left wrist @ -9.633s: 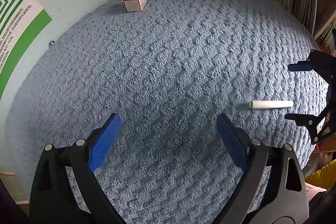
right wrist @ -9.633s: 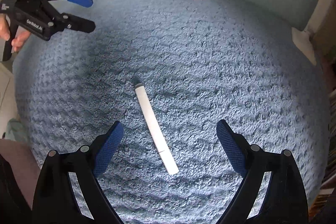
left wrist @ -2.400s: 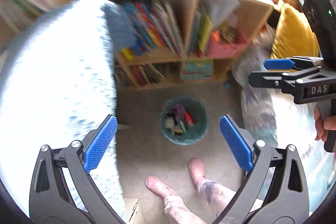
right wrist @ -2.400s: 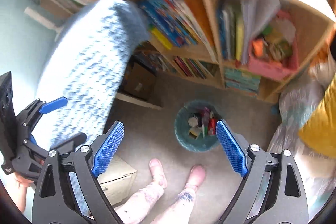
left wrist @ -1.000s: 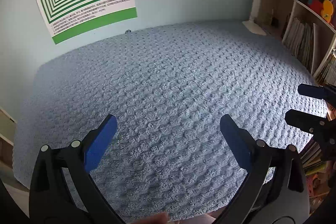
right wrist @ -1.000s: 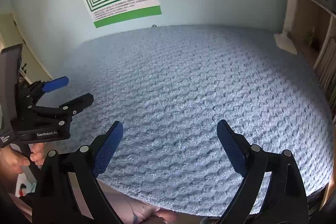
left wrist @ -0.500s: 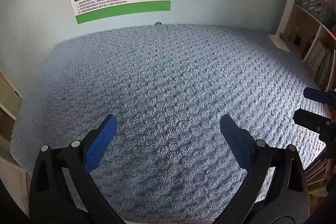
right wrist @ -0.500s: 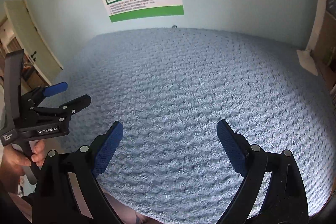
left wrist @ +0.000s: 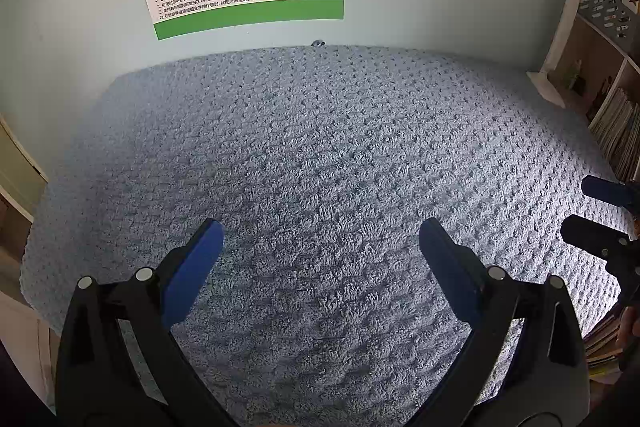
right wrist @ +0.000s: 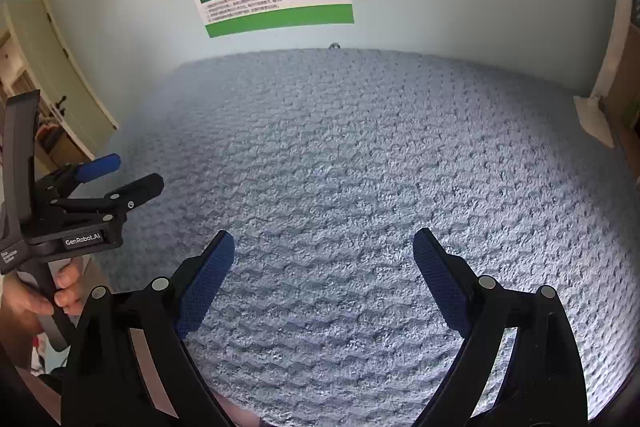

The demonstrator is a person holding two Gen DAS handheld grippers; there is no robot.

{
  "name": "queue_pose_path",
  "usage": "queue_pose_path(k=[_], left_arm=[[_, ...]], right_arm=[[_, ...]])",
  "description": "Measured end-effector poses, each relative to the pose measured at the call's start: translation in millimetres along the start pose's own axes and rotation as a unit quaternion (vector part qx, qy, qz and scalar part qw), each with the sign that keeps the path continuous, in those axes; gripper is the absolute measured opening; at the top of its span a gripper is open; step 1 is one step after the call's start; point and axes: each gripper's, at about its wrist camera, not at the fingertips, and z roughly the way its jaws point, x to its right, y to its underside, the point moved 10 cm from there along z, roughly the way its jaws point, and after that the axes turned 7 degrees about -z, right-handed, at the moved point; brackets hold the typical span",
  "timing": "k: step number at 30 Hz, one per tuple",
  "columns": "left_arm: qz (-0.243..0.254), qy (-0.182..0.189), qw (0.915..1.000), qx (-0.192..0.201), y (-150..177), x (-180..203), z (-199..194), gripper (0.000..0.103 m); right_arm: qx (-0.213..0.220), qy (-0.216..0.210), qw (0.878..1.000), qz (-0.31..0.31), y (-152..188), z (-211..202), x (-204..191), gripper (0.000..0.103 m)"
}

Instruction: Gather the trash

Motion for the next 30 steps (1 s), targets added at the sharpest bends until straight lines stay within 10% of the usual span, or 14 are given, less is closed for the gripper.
queue_pose_path(k=[30], left_arm=[[0.033, 0.031, 0.9989, -0.015, -4, 19, 14, 0.096]], right_arm=[[-0.024, 0.012, 0.999, 0.020, 4, 15, 21, 0.091]])
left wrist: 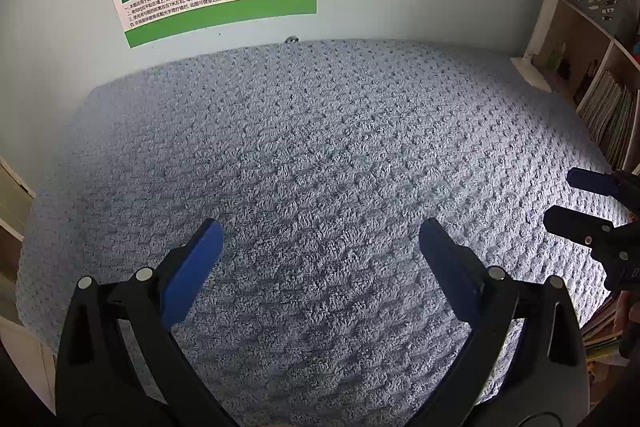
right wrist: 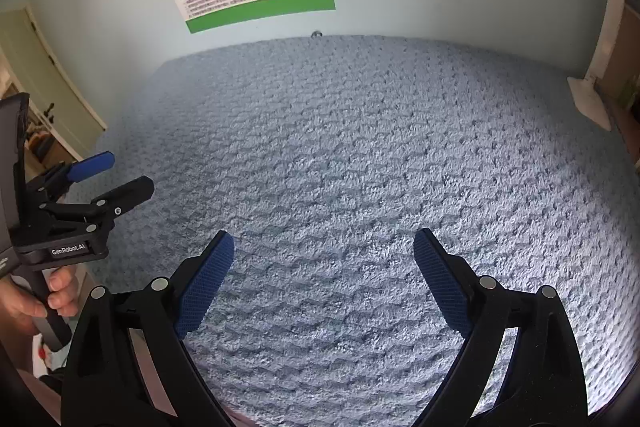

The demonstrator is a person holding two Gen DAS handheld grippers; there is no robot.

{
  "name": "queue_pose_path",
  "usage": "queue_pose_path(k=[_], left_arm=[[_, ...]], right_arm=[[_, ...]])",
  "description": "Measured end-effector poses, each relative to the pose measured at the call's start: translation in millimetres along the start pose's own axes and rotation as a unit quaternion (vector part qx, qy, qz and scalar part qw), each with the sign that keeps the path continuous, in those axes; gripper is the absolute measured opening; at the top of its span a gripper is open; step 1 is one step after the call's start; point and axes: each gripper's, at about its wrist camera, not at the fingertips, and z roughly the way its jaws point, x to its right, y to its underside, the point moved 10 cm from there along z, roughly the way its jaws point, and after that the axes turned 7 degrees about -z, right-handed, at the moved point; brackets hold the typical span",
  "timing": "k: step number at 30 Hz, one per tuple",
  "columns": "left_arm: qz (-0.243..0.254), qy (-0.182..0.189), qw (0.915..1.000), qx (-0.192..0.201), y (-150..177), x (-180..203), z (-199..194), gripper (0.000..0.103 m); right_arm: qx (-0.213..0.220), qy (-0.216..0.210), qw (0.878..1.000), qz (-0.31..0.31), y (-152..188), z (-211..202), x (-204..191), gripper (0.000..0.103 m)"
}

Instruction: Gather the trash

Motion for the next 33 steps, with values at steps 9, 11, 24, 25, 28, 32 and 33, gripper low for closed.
queue_pose_path(k=[9, 11, 24, 25, 28, 32, 33], left_arm=[[0.000, 0.001, 1.0000, -0.005, 2.7, -1.4, 2.0, 0.096], [-0.003, 0.002, 1.0000, -0.006, 2.3, -3.5, 2.5, 0.096], [-0.003, 0.000, 1.0000, -0.002, 0.4, -6.5, 1.6, 0.096], [-0.003, -0.001, 1.0000, -0.002, 0.9, -6.9, 1.4, 0.096], [-0.004, -0.002, 1.0000, -0.002, 0.2, -6.8, 2.2, 0.096], [-0.007, -0.005, 1.0000, 0.002, -0.3, -7.0, 1.5, 0.096], [-0.008, -0.012, 0.9999, 0.003, -0.9, -8.0, 1.5, 0.096]], right_arm=[[-0.007, 0.007, 1.000, 0.000, 2.5, 2.2, 2.1, 0.091], [-0.007, 0.008, 1.000, 0.000, 2.0, 1.9, 2.0, 0.091], [-0.004, 0.008, 1.000, 0.000, 0.9, 0.7, 0.9, 0.091], [-0.005, 0.008, 1.000, -0.001, 1.2, 0.5, 0.4, 0.091], [-0.006, 0.008, 1.000, -0.001, 1.5, 0.3, 0.5, 0.091], [-0.007, 0.007, 1.000, -0.002, 1.9, 0.3, 1.6, 0.091], [-0.007, 0.008, 1.000, -0.002, 1.9, 0.4, 2.2, 0.091]])
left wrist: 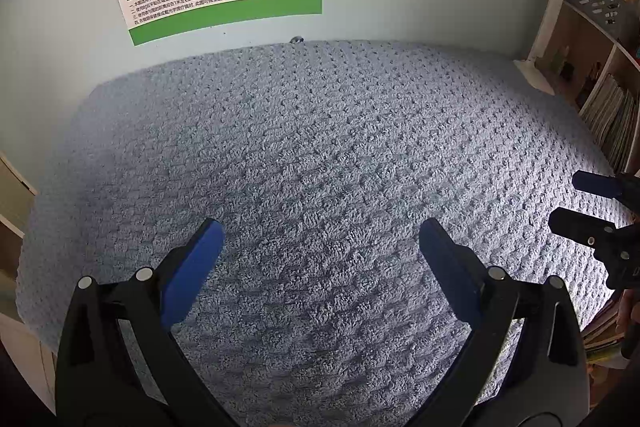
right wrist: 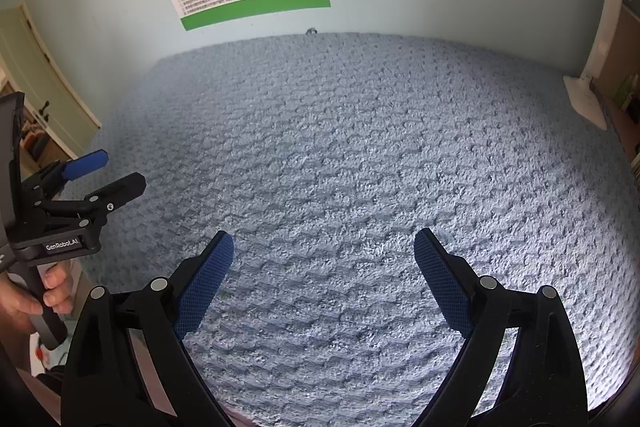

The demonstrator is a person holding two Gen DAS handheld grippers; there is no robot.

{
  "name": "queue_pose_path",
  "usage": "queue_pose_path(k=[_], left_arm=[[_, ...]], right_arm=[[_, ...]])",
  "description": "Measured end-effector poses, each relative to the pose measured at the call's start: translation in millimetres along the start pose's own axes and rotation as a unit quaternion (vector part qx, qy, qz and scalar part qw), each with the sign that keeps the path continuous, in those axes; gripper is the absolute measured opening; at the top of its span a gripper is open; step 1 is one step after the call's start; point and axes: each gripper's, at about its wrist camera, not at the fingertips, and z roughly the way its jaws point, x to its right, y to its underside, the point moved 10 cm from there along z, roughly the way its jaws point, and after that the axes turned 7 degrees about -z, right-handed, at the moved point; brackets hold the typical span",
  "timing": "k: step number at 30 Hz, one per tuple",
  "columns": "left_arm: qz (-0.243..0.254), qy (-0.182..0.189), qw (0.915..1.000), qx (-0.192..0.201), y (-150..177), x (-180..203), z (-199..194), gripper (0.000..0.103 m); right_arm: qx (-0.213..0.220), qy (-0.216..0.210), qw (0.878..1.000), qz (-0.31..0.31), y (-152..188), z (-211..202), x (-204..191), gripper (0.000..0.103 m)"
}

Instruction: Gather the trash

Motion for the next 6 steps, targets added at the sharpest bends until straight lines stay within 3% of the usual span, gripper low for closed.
queue_pose_path(k=[3, 6], left_arm=[[-0.008, 0.027, 0.9995, -0.015, 0.9, 3.8, 2.0, 0.096], [-0.012, 0.021, 0.9997, -0.008, -1.9, 2.4, 0.9, 0.096]], right_arm=[[0.000, -0.001, 1.000, 0.002, -0.4, 0.4, 1.0, 0.091], [0.000, -0.001, 1.000, 0.002, -1.7, 1.0, 2.3, 0.091]])
